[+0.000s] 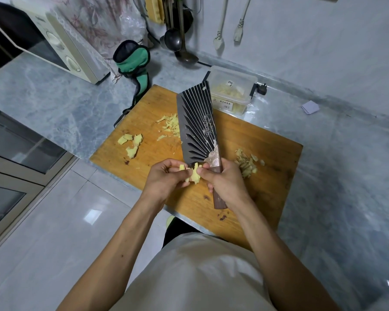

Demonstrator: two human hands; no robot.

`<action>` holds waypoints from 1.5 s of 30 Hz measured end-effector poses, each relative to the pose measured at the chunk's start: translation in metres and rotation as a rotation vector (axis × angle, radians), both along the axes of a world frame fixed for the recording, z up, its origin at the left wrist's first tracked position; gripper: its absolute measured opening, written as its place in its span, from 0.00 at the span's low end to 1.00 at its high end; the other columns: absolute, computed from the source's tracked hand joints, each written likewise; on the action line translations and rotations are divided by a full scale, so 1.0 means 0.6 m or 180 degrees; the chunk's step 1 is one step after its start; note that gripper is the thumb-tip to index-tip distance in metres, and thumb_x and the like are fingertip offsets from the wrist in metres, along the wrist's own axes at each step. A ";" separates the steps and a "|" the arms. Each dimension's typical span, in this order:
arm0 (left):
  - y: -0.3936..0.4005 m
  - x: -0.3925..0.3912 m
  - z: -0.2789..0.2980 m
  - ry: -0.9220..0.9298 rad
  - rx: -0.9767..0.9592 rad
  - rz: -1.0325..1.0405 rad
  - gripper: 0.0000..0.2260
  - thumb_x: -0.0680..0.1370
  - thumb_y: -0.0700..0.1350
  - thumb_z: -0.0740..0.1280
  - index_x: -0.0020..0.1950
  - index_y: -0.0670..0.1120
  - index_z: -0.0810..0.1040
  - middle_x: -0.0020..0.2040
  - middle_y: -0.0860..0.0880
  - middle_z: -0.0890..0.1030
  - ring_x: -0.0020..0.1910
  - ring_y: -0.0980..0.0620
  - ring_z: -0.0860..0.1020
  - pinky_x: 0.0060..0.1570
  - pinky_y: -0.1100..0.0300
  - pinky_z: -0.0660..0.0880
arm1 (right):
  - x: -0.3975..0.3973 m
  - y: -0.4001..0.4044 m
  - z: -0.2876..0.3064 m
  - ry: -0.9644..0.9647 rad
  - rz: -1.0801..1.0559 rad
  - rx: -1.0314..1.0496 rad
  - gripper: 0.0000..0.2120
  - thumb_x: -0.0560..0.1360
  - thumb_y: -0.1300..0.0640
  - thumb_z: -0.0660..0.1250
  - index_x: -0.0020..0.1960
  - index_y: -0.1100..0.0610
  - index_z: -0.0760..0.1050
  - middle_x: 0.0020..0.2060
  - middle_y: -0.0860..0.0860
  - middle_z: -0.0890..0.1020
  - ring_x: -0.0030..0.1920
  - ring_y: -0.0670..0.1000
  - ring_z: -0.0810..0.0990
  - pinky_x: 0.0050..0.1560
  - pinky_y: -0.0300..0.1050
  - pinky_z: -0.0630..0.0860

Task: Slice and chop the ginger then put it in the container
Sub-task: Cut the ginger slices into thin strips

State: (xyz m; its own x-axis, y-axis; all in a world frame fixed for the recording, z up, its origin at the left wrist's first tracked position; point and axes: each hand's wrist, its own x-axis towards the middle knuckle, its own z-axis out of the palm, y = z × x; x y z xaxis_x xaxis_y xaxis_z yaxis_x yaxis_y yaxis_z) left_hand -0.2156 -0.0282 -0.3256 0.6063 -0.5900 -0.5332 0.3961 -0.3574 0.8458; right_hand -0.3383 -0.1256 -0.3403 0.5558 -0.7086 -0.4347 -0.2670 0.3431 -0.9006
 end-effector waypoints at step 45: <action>-0.023 -0.018 -0.007 -0.0504 -0.0089 0.0280 0.05 0.74 0.33 0.73 0.44 0.41 0.81 0.30 0.49 0.82 0.31 0.53 0.78 0.39 0.60 0.80 | -0.016 -0.015 0.002 -0.0195 -0.0393 0.0259 0.10 0.76 0.67 0.72 0.43 0.57 0.72 0.29 0.47 0.81 0.26 0.45 0.73 0.26 0.39 0.71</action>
State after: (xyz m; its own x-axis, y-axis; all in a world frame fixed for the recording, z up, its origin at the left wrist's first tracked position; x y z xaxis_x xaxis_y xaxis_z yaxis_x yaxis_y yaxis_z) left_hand -0.2267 -0.0421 -0.3297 0.7312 -0.5443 -0.4113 0.2860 -0.3027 0.9091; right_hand -0.3479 -0.1347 -0.3391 0.4939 -0.7369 -0.4615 -0.1636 0.4425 -0.8817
